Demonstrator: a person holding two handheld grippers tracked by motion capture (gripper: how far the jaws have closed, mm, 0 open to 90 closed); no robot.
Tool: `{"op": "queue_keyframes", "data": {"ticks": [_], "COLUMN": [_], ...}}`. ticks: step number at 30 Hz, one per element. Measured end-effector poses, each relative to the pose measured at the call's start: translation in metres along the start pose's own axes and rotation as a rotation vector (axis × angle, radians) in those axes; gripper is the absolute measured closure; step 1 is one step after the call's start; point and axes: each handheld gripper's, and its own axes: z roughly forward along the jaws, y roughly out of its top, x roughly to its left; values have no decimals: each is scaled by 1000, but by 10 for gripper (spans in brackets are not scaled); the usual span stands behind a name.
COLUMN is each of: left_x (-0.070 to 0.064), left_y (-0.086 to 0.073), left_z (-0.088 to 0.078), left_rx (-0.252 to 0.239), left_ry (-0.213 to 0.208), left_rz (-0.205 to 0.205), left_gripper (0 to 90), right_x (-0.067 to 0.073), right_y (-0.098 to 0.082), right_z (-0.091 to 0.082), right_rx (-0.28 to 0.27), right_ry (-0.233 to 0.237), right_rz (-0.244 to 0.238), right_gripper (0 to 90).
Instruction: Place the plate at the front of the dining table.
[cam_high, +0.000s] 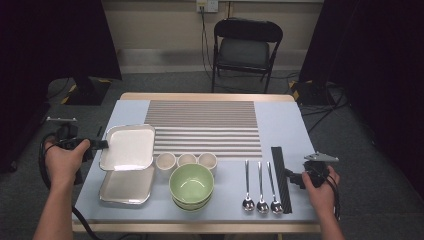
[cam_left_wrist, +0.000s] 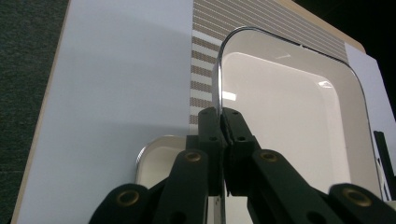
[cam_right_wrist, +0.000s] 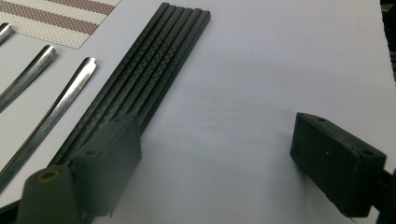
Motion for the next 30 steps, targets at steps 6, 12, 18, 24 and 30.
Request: {"op": "queue_keyframes", "data": {"ticks": [6,12,18,24,30], "left_x": [-2,-6,-10,-13,-17], "left_y": [4,9,10,12,14], "left_z": [1,3,8,13,19], "left_rx": [-4,-7,-4,-15,-6], "left_ry": [8,9,-3,-3,-4], "left_rz": [-3,2,1,-8,-2], "left_gripper": [881,881,882,882,881], "right_x": [0,0,0,0,0], "right_y": [0,0,0,0,0], "right_z": [0,0,0,0,0], "right_rx": [0,-1,0,0,0], "right_ry": [0,0,0,0,0], "right_rz": [-1,-2,0,0,0], "right_gripper": [151,151,151,151,151]}}
